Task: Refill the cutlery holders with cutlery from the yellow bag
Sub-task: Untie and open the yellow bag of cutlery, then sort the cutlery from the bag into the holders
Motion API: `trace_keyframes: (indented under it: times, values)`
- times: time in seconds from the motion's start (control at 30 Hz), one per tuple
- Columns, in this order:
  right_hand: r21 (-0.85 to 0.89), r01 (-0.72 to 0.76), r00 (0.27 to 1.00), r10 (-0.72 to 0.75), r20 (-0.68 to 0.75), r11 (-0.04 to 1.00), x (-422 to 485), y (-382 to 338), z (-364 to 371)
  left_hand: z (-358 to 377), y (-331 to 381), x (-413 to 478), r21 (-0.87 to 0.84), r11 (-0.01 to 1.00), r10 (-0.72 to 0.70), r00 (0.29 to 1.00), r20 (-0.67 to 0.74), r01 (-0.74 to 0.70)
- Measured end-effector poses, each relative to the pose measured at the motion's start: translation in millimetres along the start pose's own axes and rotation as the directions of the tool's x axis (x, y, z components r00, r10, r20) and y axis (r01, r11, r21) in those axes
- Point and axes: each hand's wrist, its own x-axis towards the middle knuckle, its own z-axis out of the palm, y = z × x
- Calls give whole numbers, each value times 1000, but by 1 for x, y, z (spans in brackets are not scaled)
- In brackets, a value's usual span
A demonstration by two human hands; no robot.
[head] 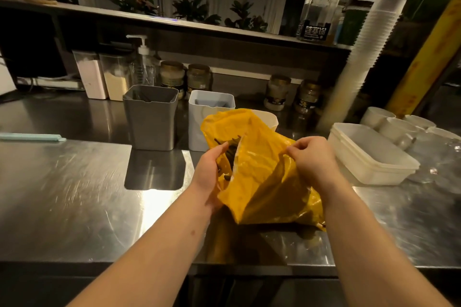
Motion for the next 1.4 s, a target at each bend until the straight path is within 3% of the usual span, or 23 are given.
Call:
trace_keyframes:
  times: [0.1,0.33,0.4,0.53,0.6,0.63,0.67,0.73,0.8,0.83,0.9,0.93,1.0,1.07,1.17,1.23,1.3,1.33,1.4]
  values:
    - [147,-31,999,29,17,989,1,-6,-7,-5,0,4,-10,999,-42,998,-45,42]
    - [244,67,983,-23,-182,967,8,-4,-12,-4,-1,-4,-100,993,-55,998,36,59]
    - [139,91,977,-62,-202,986,6,5,-8,-7,-3,-1,-50,997,-56,998,10,57]
    - [-244,-41,998,52,39,969,7,24,4,-10,-8,3,45,997,-55,998,-9,56]
    - [-351,14,999,-26,-27,936,5,12,-1,-16,-11,10,62,997,-39,999,-5,39]
    - [-329,97,979,-150,-140,939,2,3,-6,-15,-10,9,70,997,-34,999,9,33]
    - [-246,256,910,-318,-266,935,-5,-10,-10,-14,-9,7,71,997,-29,999,18,27]
    - [-57,645,693,-614,-378,762,-30,-50,-12,-10,-7,0,62,998,-22,1000,14,21]
    - [-30,817,559,-805,-200,575,-47,-86,-4,-5,-5,-4,72,997,-7,1000,4,6]
    - [-114,823,557,-830,-38,557,-48,-97,1,-3,-5,-4,68,998,7,1000,2,-7]
    - [-446,702,694,-673,257,555,-37,-99,0,-4,-4,-6,49,998,35,999,10,-35]
    - [-571,607,785,-528,324,553,-30,-92,-7,-7,-4,-5,37,998,47,999,26,-48]
    - [-600,469,875,-252,412,648,-22,-70,-20,-15,-5,-5,32,998,51,997,49,-52]
    - [-581,433,855,-110,507,690,-21,-51,-20,-18,-7,-5,43,998,36,999,40,-37]
    - [-611,499,817,-97,569,615,-20,-30,-6,-12,-12,-4,64,998,-7,999,41,4]
    - [-459,427,778,-57,626,779,-12,-22,-17,-10,-14,-1,88,996,2,998,62,-7]
    - [-174,242,658,-30,753,955,-6,-16,-35,-11,-14,2,117,993,13,997,74,-21]
    - [-83,161,627,-37,779,983,-6,-16,-41,-10,-14,6,126,992,9,997,78,-19]
    - [-68,121,695,-35,718,990,-4,-21,-36,-6,-13,9,91,995,-31,998,52,26]
